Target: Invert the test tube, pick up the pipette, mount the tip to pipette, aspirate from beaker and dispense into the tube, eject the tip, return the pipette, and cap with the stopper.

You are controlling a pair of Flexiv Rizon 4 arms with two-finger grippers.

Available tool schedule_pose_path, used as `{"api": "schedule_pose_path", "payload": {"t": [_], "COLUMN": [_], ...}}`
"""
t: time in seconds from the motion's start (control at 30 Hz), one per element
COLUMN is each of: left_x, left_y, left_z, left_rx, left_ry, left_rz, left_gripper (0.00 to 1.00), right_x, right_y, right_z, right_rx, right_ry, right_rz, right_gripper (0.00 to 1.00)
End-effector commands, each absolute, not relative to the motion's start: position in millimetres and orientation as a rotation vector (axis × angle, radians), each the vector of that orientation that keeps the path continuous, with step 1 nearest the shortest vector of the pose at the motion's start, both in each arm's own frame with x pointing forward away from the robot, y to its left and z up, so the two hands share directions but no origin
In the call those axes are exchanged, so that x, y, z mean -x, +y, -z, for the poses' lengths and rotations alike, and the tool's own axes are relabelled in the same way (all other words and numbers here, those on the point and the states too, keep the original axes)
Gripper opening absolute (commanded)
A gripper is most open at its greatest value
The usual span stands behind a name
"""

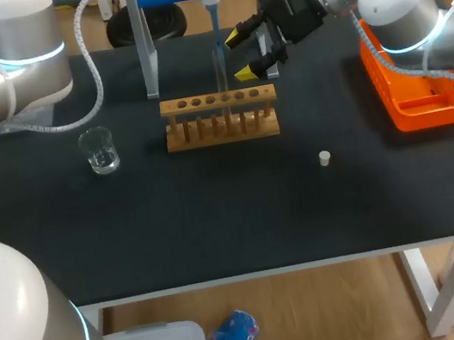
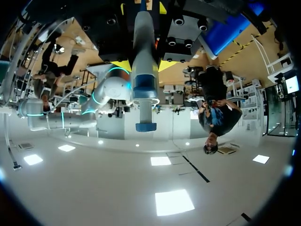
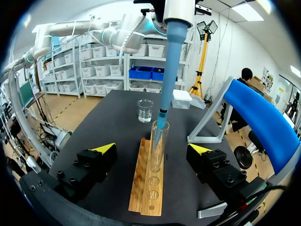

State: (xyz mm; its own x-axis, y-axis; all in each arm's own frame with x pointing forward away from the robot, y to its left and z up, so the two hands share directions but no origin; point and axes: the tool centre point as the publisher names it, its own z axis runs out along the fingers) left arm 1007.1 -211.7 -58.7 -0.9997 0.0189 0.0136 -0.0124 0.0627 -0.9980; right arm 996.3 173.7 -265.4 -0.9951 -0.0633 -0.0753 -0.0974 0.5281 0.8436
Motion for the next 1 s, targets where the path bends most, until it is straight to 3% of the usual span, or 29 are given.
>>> {"api": "schedule_pose_path", "payload": {"t": [0.03, 1.0], "left_x": [-1008, -1009], "left_y": [-211, -213], "left_z": [62, 76], "left_rx": [0.011, -0.016], "left_ry": [-2.266, -2.239], "left_rz": [-2.138, -2.141], "left_gripper": [0.00, 0.00], "right_x": [-997, -997], "right_y": [173, 173], "right_z": [265, 265], "right_rx": [0.144, 0.144], "right_ry": [2.716, 2.716], "right_rz": [-1.502, -1.502], "right_gripper": [1.00, 1.00]}}
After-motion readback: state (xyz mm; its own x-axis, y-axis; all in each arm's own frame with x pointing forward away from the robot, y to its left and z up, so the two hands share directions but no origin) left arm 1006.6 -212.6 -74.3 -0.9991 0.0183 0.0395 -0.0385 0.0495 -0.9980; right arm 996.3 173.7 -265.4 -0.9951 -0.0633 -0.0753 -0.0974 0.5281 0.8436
